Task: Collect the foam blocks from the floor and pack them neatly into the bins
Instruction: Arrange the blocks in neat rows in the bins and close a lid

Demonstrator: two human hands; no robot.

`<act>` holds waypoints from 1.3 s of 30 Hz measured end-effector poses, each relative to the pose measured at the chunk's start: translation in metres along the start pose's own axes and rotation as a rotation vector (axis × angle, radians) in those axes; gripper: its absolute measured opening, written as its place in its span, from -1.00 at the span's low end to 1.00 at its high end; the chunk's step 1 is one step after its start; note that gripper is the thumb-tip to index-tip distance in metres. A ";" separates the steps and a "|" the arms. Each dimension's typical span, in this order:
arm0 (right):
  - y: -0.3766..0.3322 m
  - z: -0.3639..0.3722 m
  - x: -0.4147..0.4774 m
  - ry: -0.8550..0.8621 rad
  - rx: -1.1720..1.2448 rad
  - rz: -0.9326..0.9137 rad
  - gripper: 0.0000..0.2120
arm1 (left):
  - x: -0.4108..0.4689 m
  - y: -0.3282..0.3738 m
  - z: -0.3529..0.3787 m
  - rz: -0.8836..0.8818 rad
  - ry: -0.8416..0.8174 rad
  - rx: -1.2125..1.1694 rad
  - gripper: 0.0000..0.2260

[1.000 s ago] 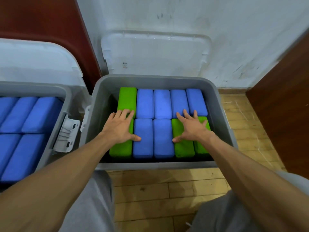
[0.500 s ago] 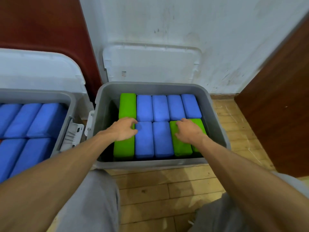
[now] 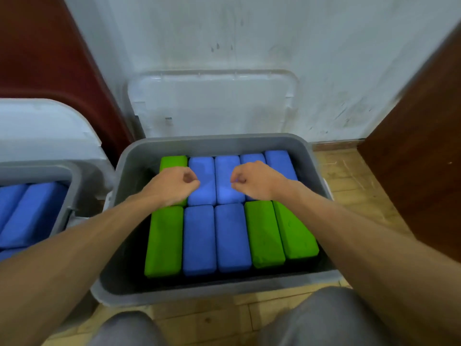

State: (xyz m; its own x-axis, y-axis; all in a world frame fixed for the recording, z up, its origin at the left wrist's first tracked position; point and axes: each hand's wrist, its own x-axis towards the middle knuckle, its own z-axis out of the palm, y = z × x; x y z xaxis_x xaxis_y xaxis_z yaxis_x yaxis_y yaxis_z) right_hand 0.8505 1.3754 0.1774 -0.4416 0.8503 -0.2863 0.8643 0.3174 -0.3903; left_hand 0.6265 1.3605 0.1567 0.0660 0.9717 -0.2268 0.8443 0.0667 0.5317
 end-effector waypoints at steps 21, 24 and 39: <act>-0.053 -0.344 -0.070 -0.190 -0.017 0.112 -0.77 | -0.009 0.243 -0.277 -0.168 -0.386 0.156 -0.76; -0.074 -0.360 -0.050 -0.217 -0.091 0.109 -0.80 | 0.000 0.229 -0.306 -0.176 -0.382 0.161 -0.76; -0.050 -0.303 0.120 -0.184 -0.134 0.113 -0.66 | 0.135 0.137 -0.276 -0.150 -0.285 0.261 -0.65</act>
State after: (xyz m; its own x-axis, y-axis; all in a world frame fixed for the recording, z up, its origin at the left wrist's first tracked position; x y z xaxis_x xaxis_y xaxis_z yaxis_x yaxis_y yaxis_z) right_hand 0.8270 1.5887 0.4280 -0.3661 0.7968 -0.4807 0.9294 0.2878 -0.2309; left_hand 0.6042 1.5632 0.4242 0.0453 0.8516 -0.5223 0.9598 0.1078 0.2590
